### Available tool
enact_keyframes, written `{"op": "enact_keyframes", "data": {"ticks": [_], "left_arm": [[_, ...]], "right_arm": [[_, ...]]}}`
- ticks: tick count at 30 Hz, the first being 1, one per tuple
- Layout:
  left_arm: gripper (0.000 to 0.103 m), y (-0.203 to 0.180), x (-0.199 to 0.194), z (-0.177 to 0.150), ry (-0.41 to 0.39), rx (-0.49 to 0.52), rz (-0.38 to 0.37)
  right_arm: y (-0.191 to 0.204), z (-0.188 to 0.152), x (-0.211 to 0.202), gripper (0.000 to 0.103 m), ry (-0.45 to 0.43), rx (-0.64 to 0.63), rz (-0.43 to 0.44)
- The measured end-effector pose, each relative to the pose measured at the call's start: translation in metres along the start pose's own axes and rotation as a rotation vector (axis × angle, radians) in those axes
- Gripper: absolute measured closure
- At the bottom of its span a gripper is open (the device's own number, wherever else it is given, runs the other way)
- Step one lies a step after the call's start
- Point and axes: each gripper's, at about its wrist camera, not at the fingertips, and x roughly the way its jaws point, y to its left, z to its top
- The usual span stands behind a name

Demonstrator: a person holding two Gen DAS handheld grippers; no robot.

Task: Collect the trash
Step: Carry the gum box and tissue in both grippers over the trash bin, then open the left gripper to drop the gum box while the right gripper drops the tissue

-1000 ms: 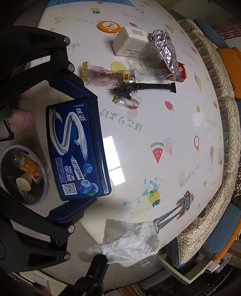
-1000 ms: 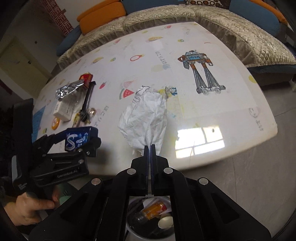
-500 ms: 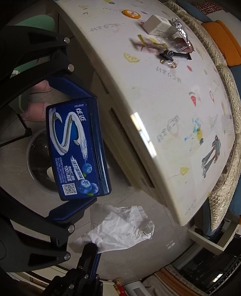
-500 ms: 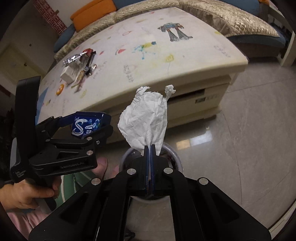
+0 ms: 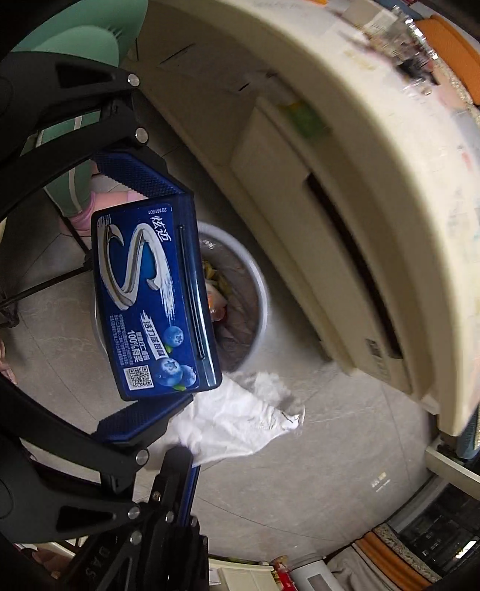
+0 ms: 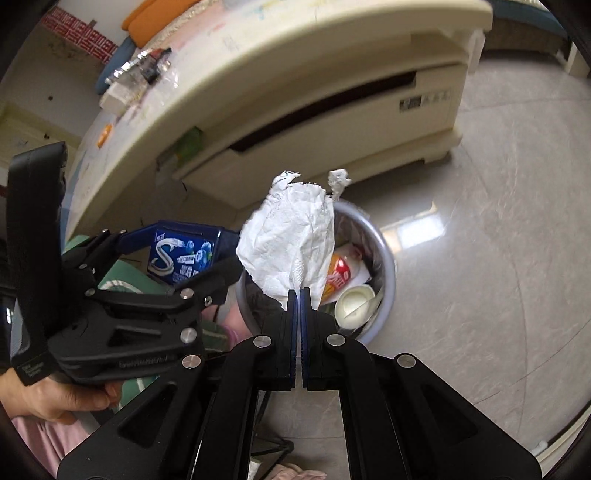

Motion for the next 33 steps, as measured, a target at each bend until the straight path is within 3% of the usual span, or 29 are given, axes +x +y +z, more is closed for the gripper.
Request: {"op": "enact_keyframes", "data": {"ticks": [13, 19, 21, 23, 33], "left_arm": [[0.008, 0.013, 0.069, -0.002, 0.122, -0.013, 0.012], [0.007, 0.024, 0.09, -0.006, 0.178, -0.041, 0.005], [0.007, 0.026, 0.093, -0.007, 0.189, -0.054, 0.002], [0.007, 0.028, 0.099, -0.008, 0.202, -0.064, -0.01], [0.007, 0.034, 0.11, -0.011, 0.239, -0.108, -0.066]], "right_arm": [[-0.036, -0.011, 0.078, 0.101, 0.128, 0.105, 0.029], [-0.049, -0.013, 0.1, 0.096, 0.168, 0.142, 0.027], [-0.053, -0.014, 0.102, 0.074, 0.17, 0.161, 0.023], [-0.057, -0.014, 0.103, 0.062, 0.162, 0.174, 0.015], [-0.068, -0.011, 0.101, 0.062, 0.158, 0.203, 0.033]]}}
